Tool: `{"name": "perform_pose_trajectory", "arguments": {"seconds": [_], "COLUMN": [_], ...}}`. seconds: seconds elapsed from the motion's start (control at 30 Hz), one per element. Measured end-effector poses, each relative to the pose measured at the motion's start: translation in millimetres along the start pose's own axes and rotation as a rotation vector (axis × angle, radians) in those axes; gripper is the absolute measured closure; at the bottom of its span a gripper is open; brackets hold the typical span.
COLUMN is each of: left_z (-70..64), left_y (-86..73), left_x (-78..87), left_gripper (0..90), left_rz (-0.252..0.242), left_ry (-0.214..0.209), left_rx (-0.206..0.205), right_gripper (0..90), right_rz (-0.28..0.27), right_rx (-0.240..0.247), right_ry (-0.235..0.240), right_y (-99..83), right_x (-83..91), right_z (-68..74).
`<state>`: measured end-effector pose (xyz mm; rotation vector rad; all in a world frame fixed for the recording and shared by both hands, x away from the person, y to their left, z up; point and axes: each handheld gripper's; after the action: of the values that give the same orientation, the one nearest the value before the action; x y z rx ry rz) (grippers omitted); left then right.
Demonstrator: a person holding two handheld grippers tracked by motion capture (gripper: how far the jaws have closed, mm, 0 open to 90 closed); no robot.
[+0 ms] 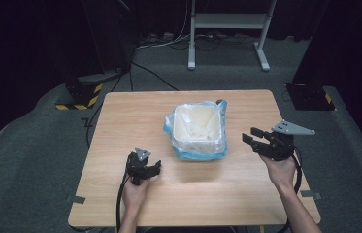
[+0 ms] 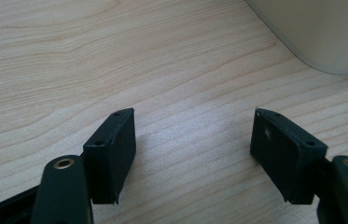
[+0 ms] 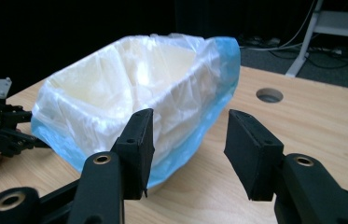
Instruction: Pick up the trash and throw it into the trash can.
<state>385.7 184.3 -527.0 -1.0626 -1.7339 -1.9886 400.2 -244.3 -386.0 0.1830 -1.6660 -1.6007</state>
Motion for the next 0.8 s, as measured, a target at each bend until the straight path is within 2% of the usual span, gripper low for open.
{"name": "perform_pose_trajectory", "arguments": {"seconds": [0.8], "left_z": [0.0], "left_y": [0.0], "left_x": [0.0], "left_gripper": [30.8], "left_rz": [0.000], "left_ry": [0.000], "left_rx": [0.001], "right_gripper": [51.2], "right_rz": [0.078], "right_rx": [-0.076], "right_ry": [-0.049], "right_y": [-63.7], "right_x": [-2.6], "right_z": [-17.2]}}
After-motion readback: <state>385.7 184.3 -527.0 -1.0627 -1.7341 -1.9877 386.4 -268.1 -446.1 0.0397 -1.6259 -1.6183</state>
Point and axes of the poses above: each handheld gripper's, and its own axes: x roughly backward along the jaws, y roughly out of its top, z roughly to its left, and after that the axes turned 2 degrees about z, right-handed
